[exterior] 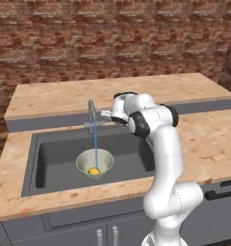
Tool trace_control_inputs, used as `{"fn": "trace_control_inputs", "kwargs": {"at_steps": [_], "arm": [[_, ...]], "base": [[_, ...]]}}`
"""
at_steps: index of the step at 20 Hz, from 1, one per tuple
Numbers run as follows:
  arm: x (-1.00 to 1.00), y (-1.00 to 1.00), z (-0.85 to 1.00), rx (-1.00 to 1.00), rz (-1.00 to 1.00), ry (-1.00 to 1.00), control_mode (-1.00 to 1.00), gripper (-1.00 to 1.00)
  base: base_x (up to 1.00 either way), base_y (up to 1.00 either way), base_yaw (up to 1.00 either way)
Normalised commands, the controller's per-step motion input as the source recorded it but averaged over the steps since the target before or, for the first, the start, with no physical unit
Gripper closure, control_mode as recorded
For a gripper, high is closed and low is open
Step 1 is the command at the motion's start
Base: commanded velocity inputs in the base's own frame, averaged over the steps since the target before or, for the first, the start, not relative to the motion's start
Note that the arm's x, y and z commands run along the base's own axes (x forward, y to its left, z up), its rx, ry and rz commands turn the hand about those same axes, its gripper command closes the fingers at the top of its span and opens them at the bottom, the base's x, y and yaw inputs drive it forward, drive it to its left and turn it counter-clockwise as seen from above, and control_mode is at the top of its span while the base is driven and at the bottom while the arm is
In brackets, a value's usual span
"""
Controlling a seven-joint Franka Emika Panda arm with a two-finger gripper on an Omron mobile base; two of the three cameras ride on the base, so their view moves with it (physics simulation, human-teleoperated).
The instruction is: Pick the lemon from the cabinet and place it in the bowl. Then pick the bowl and place it in the sink. Then turn on the sink facuet.
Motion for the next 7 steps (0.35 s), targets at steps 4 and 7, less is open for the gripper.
{"fn": "trace_control_inputs", "kwargs": {"at_steps": [4, 7], "arm": [[0.00, 0.00, 0.00, 0.00, 0.00, 0.00, -1.00, 1.00], [0.00, 0.00, 0.00, 0.00, 0.00, 0.00, -1.00, 1.00]], "base": [[0.00, 0.00, 0.00], [0.00, 0.00, 0.00]]}}
